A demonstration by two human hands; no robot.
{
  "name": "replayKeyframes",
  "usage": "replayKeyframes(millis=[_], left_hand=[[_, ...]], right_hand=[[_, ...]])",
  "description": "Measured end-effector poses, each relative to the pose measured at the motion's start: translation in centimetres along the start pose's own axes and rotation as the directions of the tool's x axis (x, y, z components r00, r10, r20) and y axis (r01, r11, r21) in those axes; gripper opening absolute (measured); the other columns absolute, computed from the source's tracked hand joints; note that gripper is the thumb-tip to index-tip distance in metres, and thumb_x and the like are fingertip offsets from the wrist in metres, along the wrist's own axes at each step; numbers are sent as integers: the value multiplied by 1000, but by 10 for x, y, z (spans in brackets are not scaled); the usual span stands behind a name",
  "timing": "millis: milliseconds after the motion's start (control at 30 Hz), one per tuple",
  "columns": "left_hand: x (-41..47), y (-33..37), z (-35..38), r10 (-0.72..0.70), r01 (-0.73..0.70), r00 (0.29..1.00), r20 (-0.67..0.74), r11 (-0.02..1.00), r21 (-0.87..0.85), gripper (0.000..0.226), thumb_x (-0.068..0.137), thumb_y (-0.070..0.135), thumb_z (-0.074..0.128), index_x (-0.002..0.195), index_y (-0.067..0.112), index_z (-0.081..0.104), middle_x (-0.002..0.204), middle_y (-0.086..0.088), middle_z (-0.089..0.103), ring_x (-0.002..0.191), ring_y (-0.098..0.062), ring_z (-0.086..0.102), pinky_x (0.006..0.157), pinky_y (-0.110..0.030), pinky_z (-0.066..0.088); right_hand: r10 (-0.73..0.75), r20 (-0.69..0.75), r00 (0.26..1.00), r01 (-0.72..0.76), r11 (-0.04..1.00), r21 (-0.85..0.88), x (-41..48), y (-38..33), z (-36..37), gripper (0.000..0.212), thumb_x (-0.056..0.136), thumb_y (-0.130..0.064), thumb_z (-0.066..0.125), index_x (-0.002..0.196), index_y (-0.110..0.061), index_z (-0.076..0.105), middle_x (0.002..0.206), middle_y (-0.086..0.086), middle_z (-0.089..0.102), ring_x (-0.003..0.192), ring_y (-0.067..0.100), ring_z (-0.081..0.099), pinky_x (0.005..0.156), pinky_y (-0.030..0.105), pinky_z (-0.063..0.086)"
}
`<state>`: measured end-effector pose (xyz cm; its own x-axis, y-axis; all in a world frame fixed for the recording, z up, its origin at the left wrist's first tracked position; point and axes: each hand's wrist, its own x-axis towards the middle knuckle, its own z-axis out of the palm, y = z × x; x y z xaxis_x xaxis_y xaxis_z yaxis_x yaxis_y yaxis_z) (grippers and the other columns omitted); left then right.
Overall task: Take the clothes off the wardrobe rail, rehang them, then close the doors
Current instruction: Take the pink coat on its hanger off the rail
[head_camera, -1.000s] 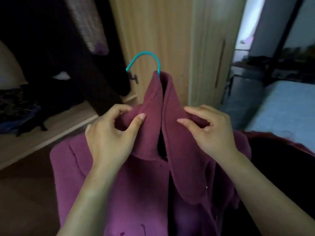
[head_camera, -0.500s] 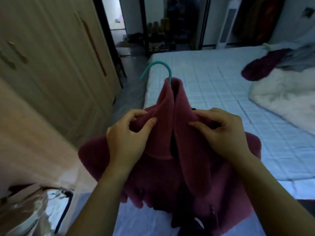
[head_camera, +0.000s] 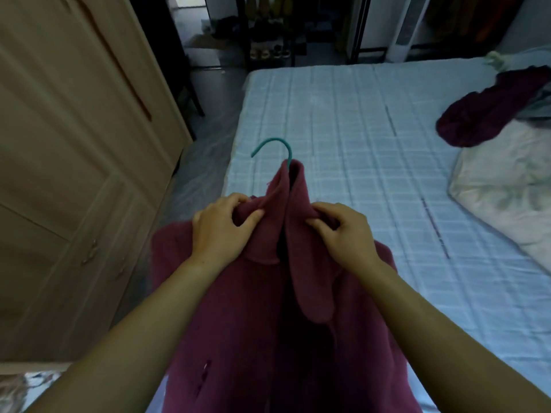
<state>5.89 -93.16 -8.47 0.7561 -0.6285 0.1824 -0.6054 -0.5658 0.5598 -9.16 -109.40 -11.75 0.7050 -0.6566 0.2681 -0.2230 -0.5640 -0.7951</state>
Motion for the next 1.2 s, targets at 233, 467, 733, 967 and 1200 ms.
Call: replayKeyframes(millis=[233,467,733,967,1200], left_hand=[[34,-61,69,-154,117,963,222,978,174,47,84,47,58,124,24,56,123,-4,57,117,-25,53,96,-43,44],[-7,-76,103,-293,225,898,329,947,229,55,89,58,39,138,32,42,142,2,44,130,-18,41,107,-53,31],[-101,-93,73,-340,316,904,260,940,131,75,79,76,21,134,32,47,136,6,51,127,-15,45,104,-50,36],[-171,-108,-8,-435,427,899,53,898,109,67,81,69,27,130,30,52,130,6,55,120,-18,51,99,-48,40],[-280,-167,-108,-584,602,791,-185,797,58,65,82,66,30,127,26,55,126,3,59,117,-20,53,99,-39,41]], right_hand=[[145,273,951,-75,964,-254,46,73,57,31,86,-34,62,117,-29,64,115,-3,64,106,18,58,84,31,46],[179,456,872,13,923,-385,33,88,71,50,91,-41,51,132,-14,51,130,9,55,120,29,50,100,37,38],[179,596,783,150,876,-459,-42,39,69,84,77,-65,7,138,-20,44,141,4,44,131,22,39,108,45,31],[5,672,741,292,899,-328,-91,-37,110,71,84,-62,23,129,-15,53,130,5,54,122,25,49,100,46,40],[-312,740,597,520,852,-60,-153,-166,207,55,88,-49,37,117,-8,60,110,11,64,98,31,61,86,40,51]])
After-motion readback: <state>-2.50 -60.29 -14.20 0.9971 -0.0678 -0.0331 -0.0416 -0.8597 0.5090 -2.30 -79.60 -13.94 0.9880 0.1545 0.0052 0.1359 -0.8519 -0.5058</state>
